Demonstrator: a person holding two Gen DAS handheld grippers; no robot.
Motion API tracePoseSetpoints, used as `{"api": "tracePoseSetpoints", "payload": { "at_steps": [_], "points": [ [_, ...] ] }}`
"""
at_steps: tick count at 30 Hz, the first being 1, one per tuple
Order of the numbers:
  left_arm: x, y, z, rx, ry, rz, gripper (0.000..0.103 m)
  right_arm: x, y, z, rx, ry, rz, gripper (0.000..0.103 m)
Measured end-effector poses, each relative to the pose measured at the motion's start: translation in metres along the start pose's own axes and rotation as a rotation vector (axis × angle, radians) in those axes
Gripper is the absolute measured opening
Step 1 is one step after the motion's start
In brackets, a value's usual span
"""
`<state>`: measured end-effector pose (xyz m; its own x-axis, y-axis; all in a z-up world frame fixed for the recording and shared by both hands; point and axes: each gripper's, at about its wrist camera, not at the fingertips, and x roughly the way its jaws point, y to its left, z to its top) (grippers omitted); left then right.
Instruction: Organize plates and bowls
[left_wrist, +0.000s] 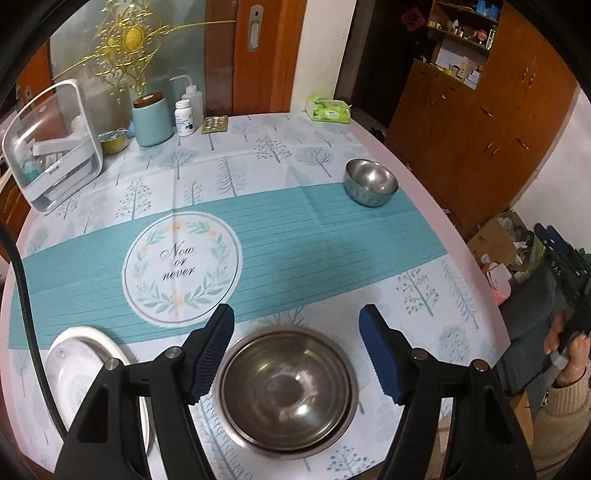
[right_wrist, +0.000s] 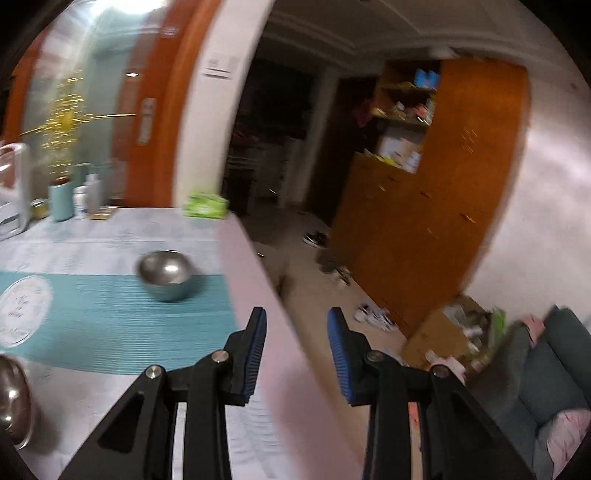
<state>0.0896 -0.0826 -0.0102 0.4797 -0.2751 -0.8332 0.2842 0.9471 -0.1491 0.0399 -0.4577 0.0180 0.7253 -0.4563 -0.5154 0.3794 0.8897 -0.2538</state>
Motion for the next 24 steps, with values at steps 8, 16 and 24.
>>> {"api": "tracePoseSetpoints", "payload": {
  "at_steps": [8, 16, 24],
  "points": [
    [0.01, -0.03, 0.054, 0.022, -0.035, -0.021, 0.07, 0.016, -0.04, 0.045, 0.127, 0.065, 0.06, 0.035],
    [0.053, -0.054, 0.121, 0.063, -0.09, -0.011, 0.078, 0.05, 0.018, 0.072, 0.063, 0.113, 0.217, 0.035],
    [0.159, -0.057, 0.175, 0.013, 0.012, -0.037, 0.078, 0.134, 0.072, 0.079, 0.058, 0.251, 0.382, 0.035]
  ]
}}
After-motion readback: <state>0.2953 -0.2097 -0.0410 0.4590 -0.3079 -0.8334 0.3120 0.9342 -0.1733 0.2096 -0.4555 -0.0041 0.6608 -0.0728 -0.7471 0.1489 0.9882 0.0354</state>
